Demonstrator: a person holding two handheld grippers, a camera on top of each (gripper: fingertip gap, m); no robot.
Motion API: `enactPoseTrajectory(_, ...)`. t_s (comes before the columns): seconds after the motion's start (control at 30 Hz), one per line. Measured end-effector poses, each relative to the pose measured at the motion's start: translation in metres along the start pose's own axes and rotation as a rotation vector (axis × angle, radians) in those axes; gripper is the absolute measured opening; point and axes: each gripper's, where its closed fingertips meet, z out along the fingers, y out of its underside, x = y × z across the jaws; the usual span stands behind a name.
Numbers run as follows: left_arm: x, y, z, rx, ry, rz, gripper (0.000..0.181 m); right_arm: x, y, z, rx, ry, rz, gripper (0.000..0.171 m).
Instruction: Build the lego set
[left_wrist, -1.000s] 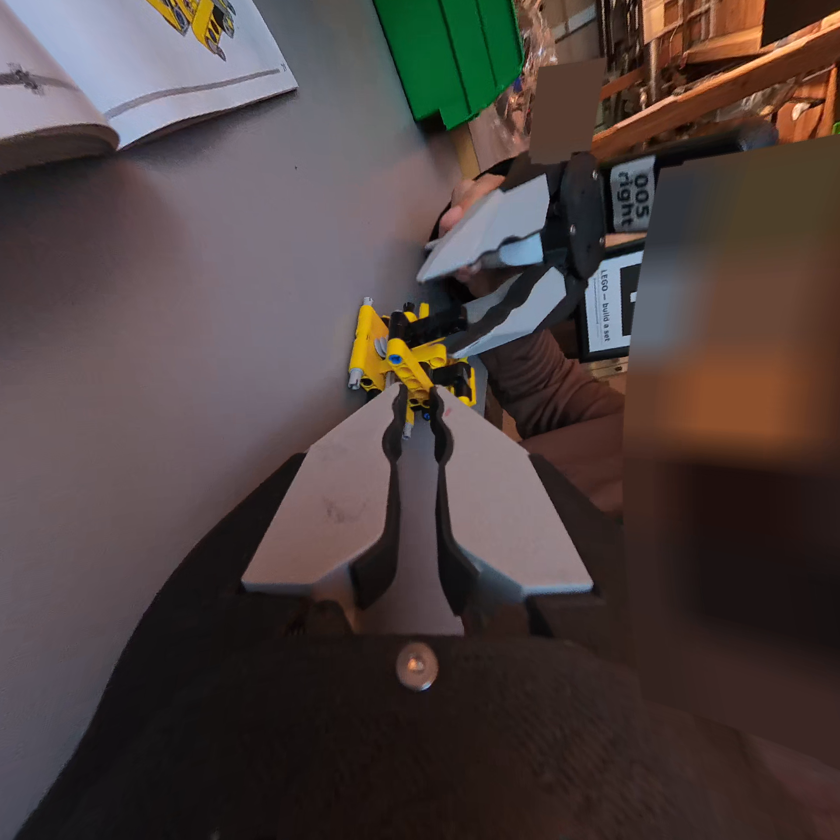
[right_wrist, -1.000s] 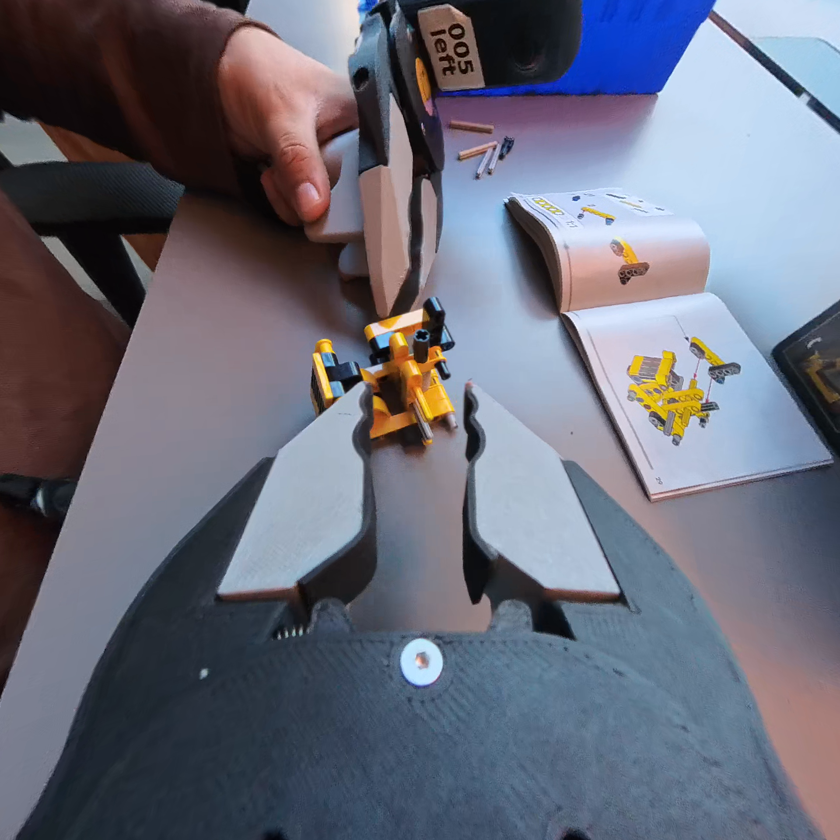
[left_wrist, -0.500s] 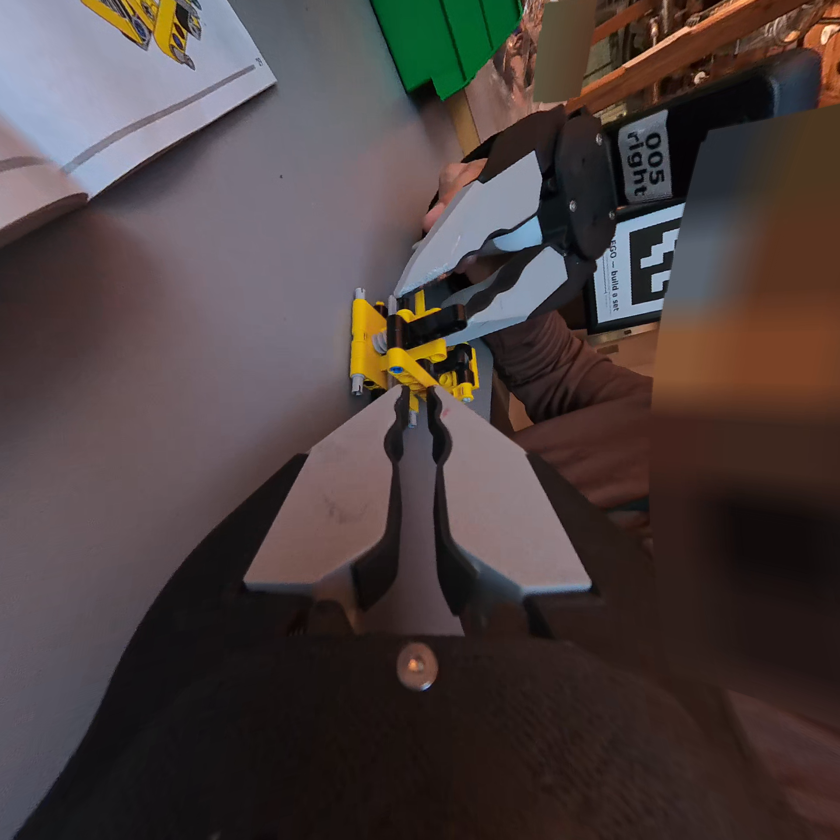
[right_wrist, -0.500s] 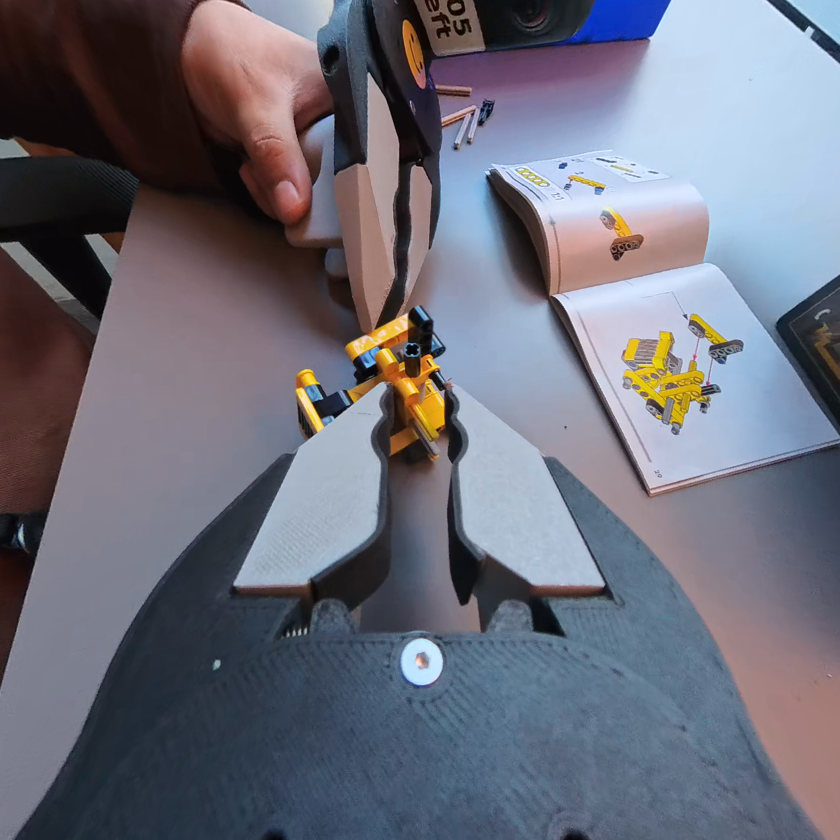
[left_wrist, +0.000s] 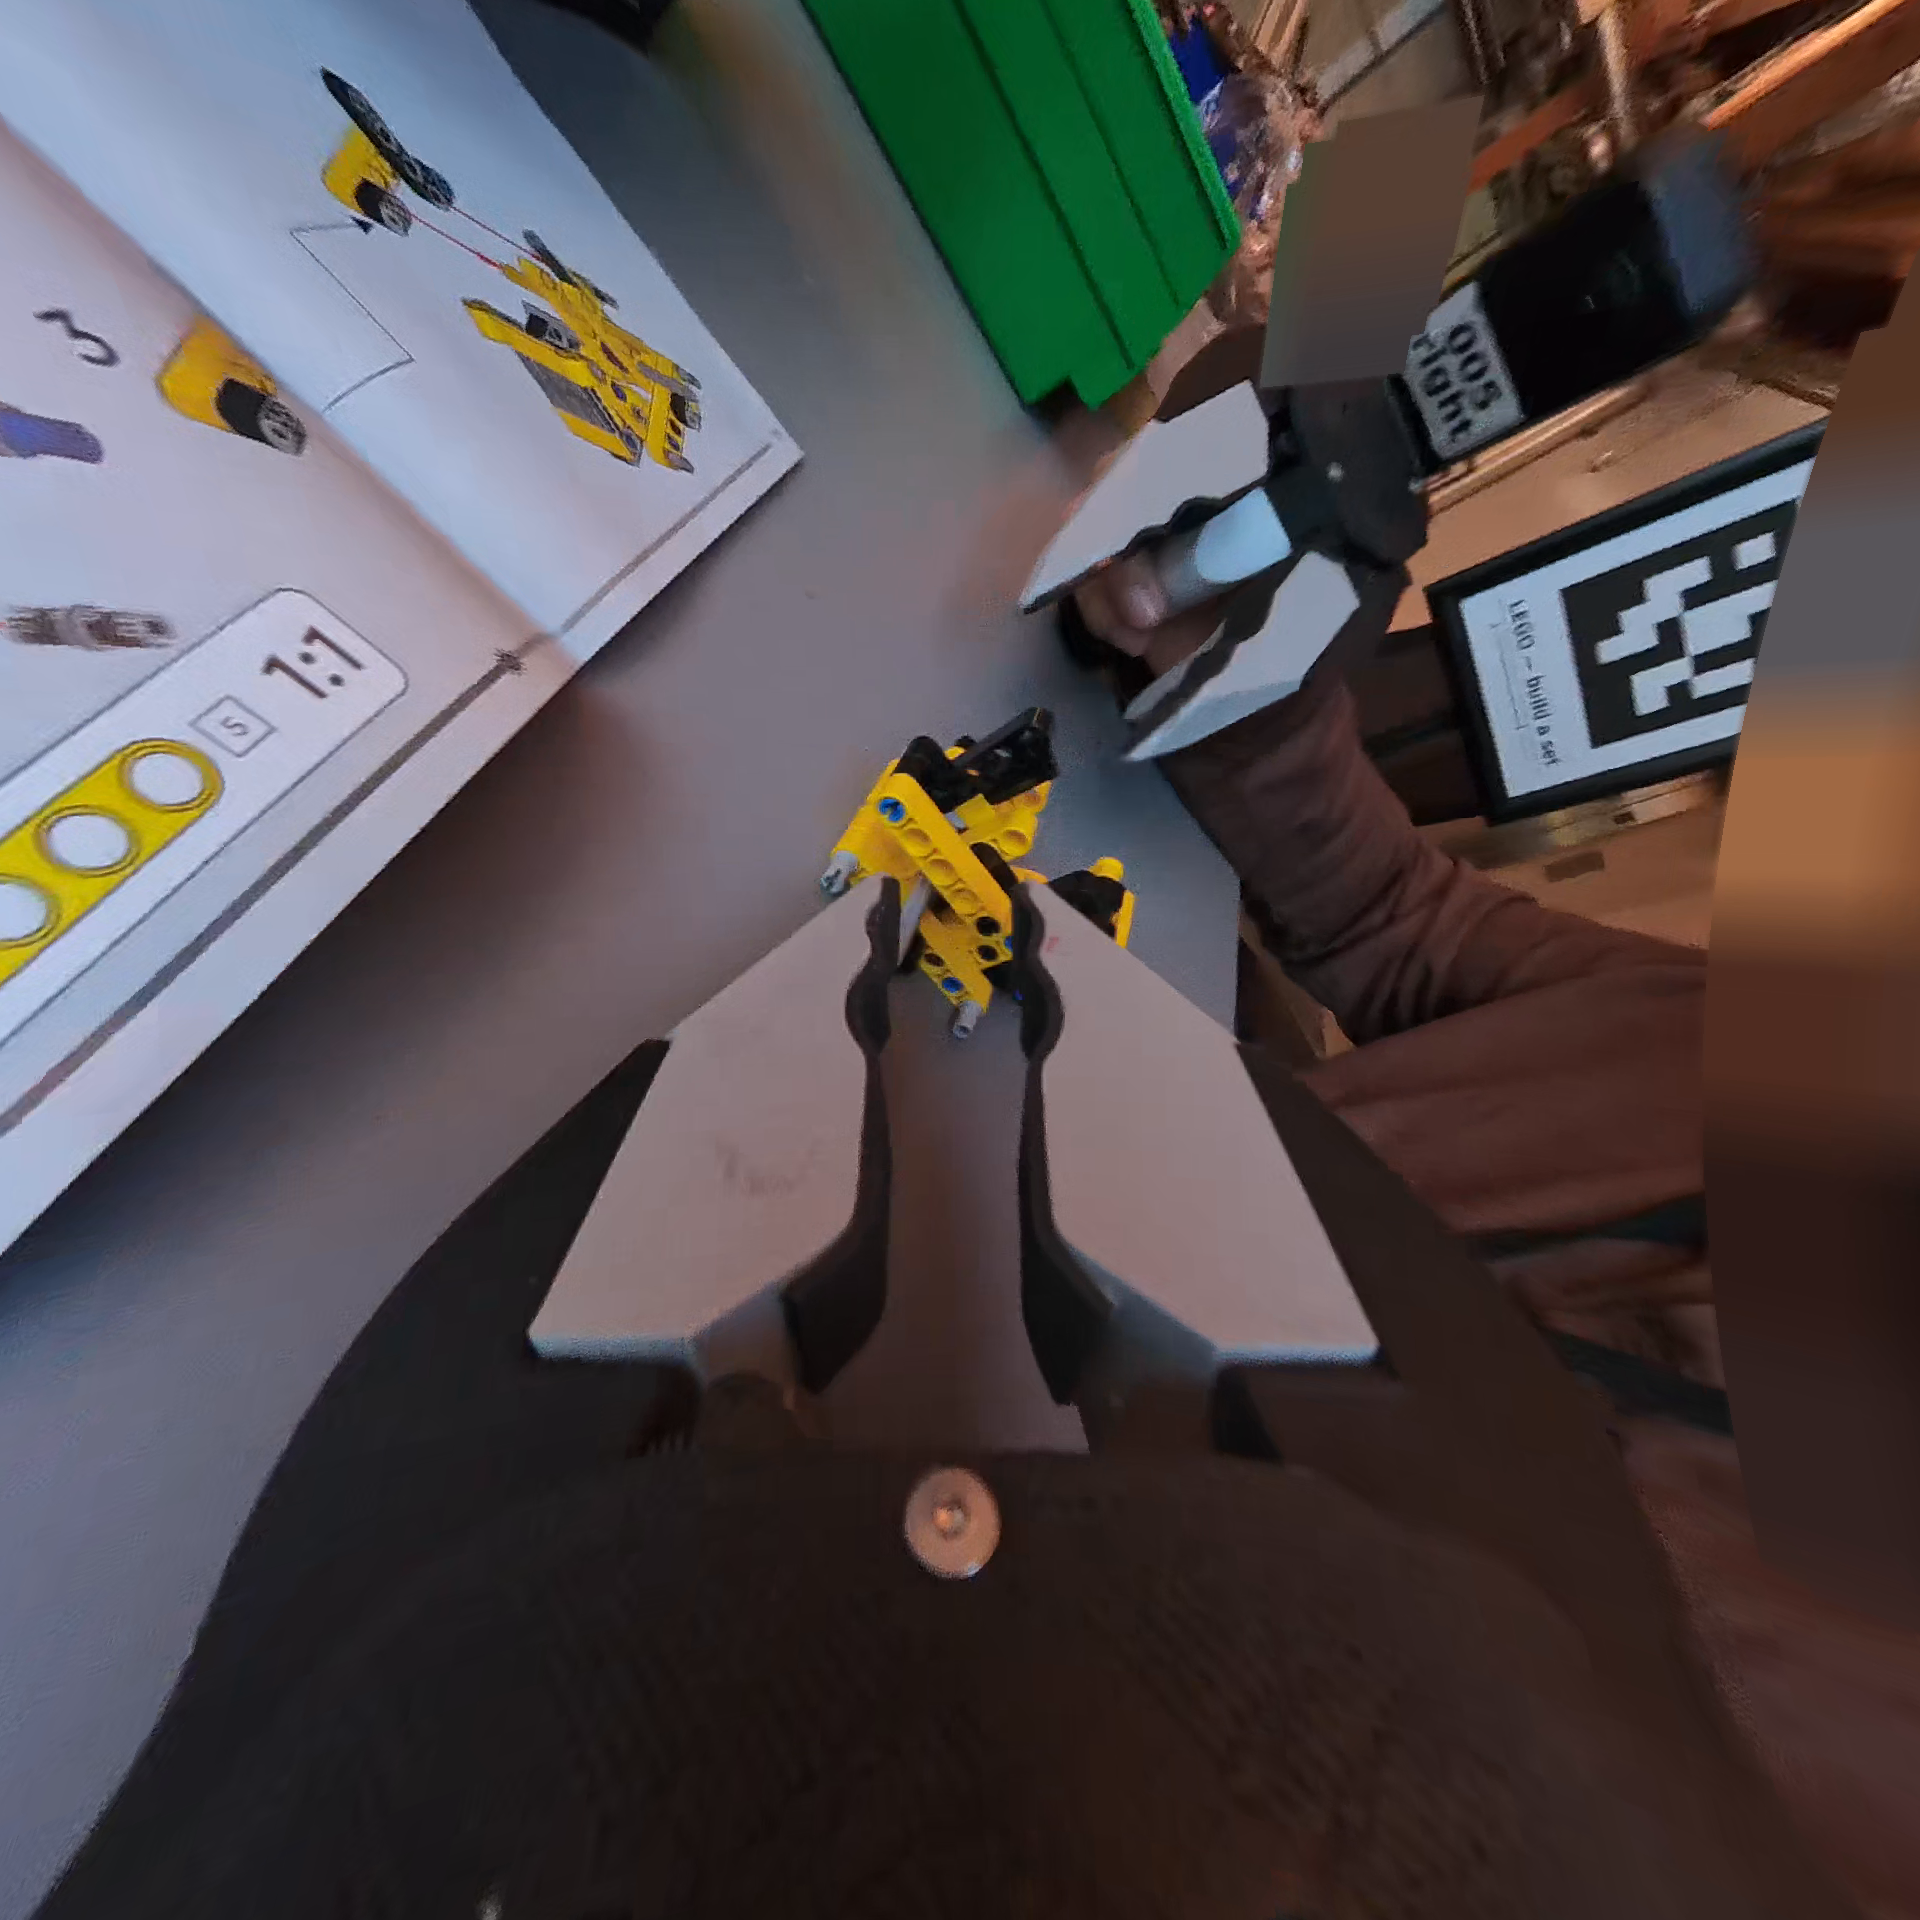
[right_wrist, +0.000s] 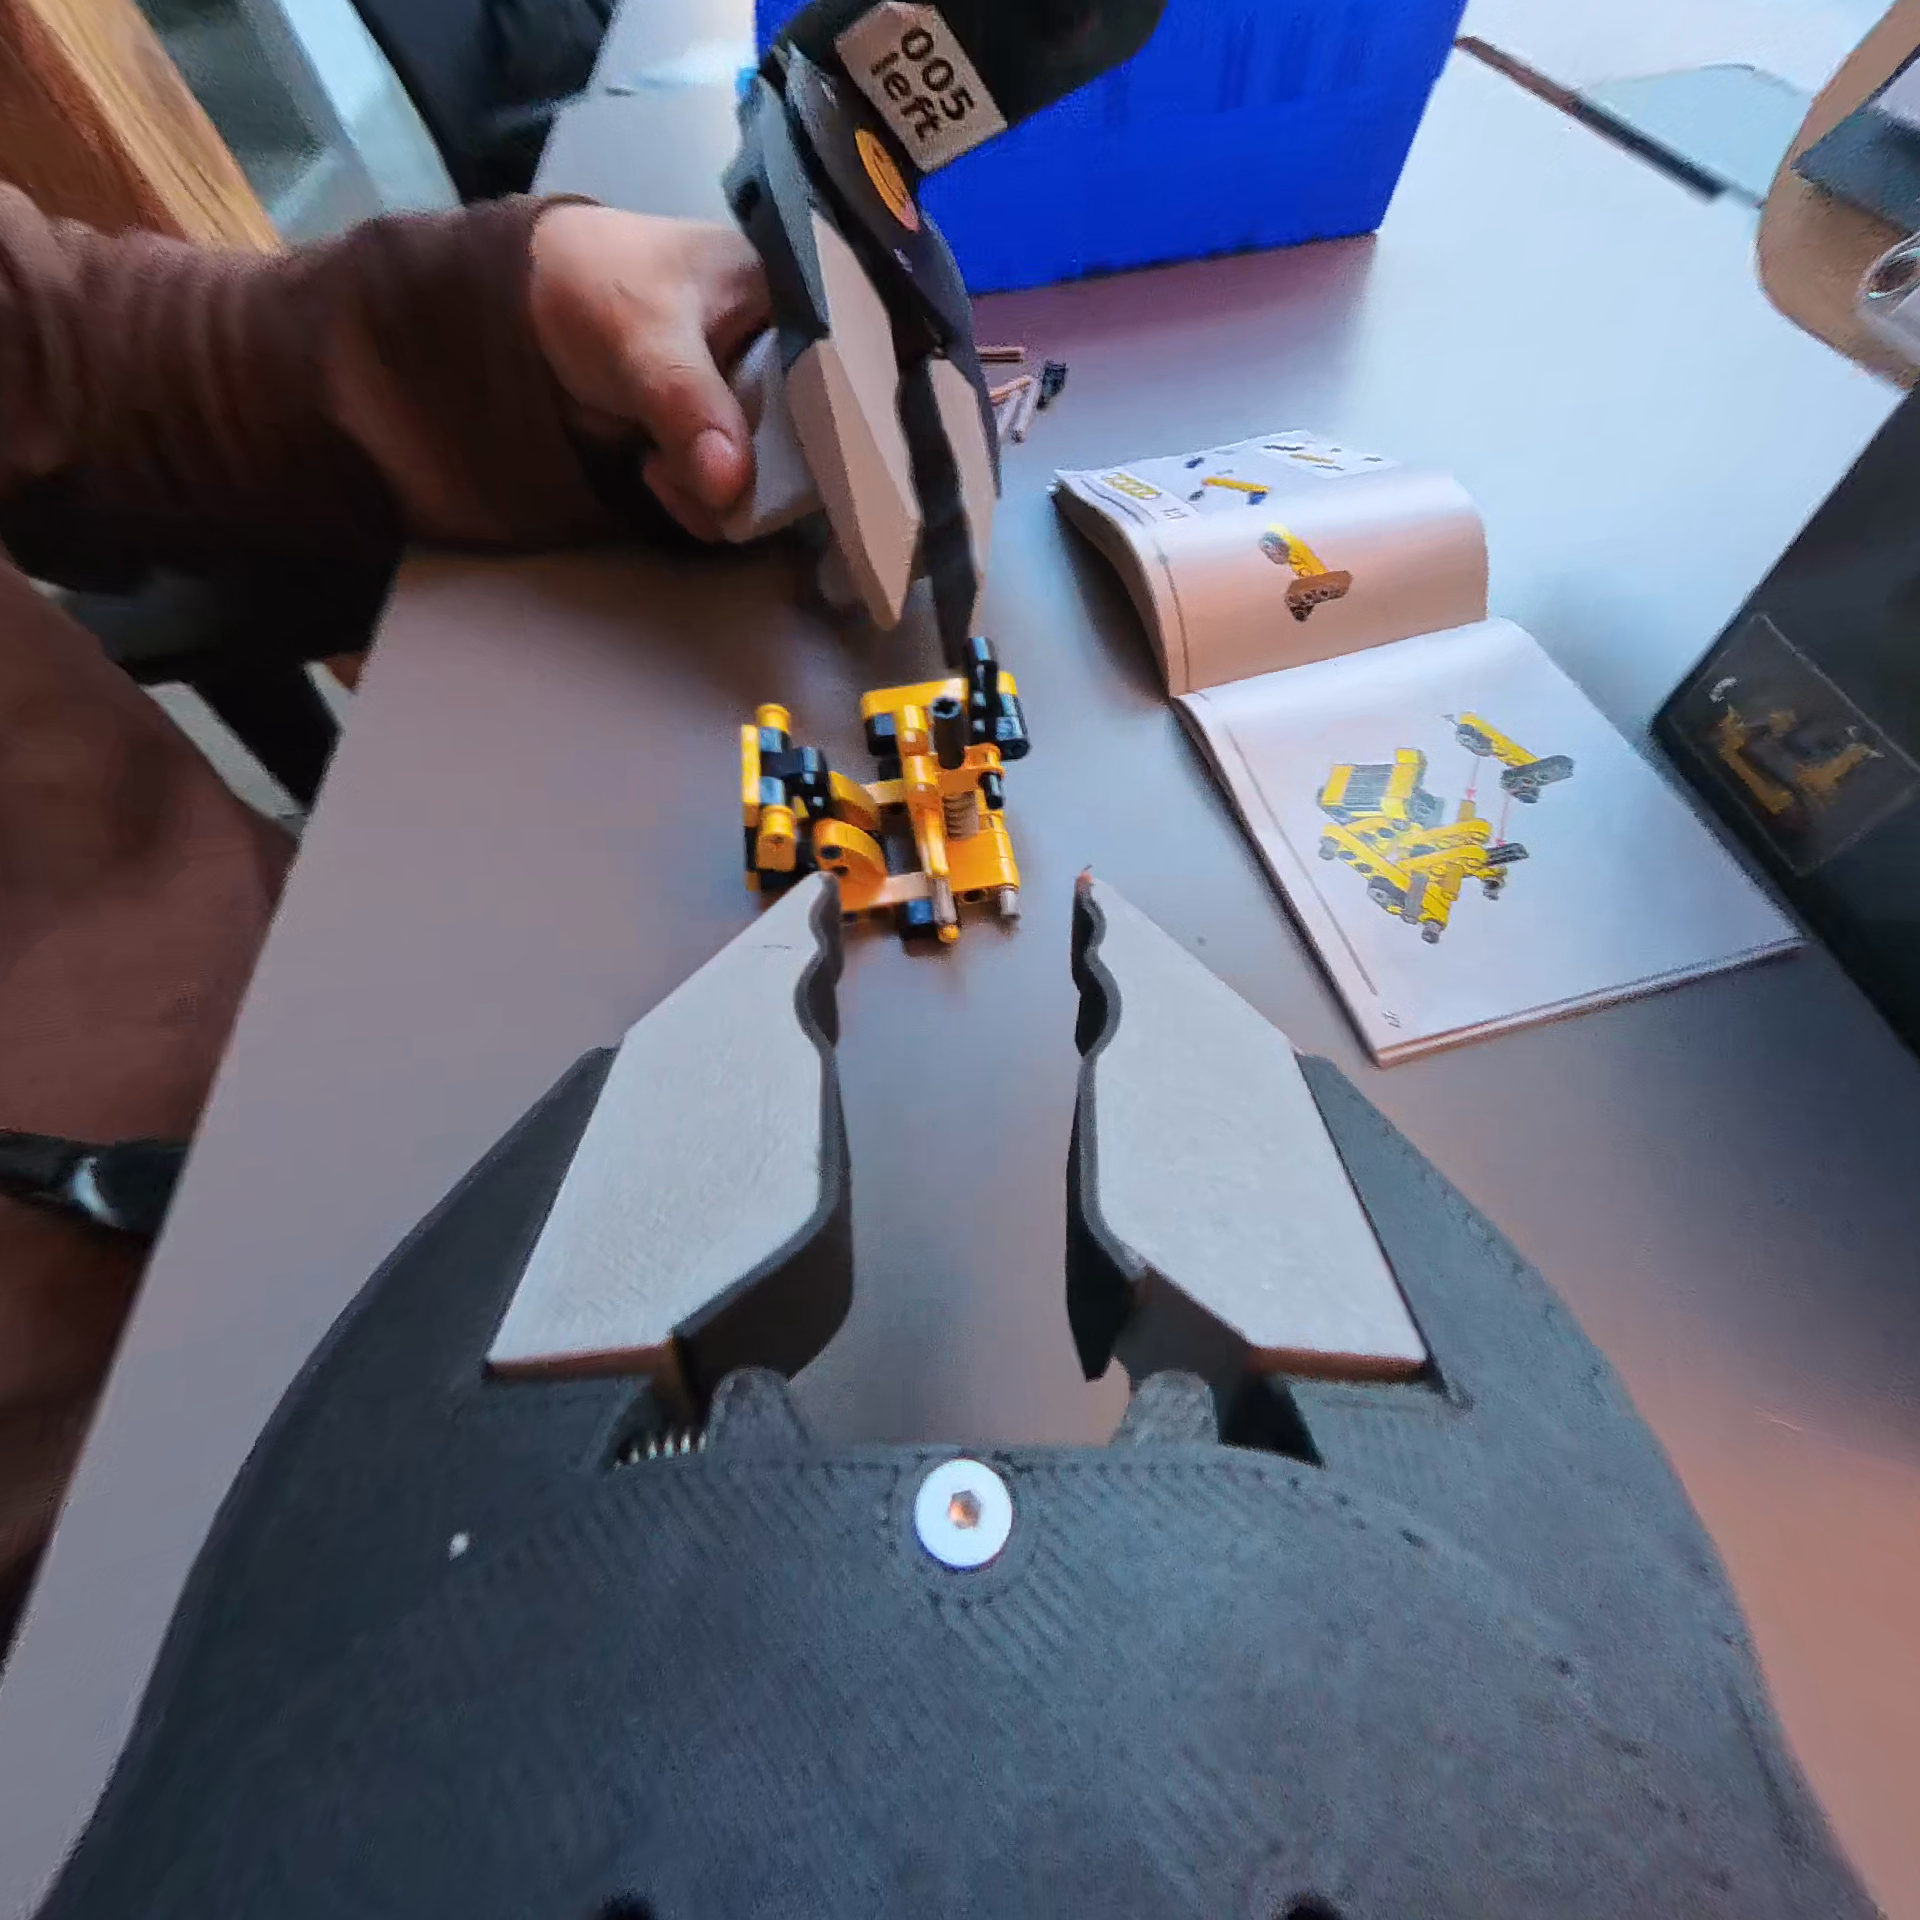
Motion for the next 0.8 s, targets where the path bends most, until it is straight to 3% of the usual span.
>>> enactPoseTrajectory(0.03,0.001,-0.001,-0.002,0.009,0.019,-0.017,0.021,-0.003,-0.001,0.001,0.004,-0.030,0.020,0.044)
enactPoseTrajectory(0.27,0.014,0.005,-0.013,0.029,0.071,-0.006,0.022,-0.018,0.009,0.022,-0.112,-0.064,-0.063,0.077)
enactPoseTrajectory(0.4,0.030,0.028,-0.015,-0.006,0.074,0.062,0.039,-0.014,0.010,0.032,-0.154,-0.078,-0.055,0.094)
enactPoseTrajectory(0.47,0.036,0.039,-0.011,-0.016,0.040,0.098,0.050,-0.014,0.013,0.036,-0.181,-0.098,-0.044,0.093)
enactPoseTrajectory(0.57,0.041,0.052,0.004,-0.042,-0.020,0.140,0.052,-0.019,0.019,0.039,-0.226,-0.108,-0.070,0.092)
enactPoseTrajectory(0.77,0.022,0.052,0.016,-0.139,-0.173,0.249,0.032,-0.051,0.030,0.031,-0.255,-0.183,-0.094,0.074)
enactPoseTrajectory(0.8,0.017,0.048,0.012,-0.130,-0.191,0.241,0.044,-0.058,0.032,0.027,-0.255,-0.197,-0.106,0.068)
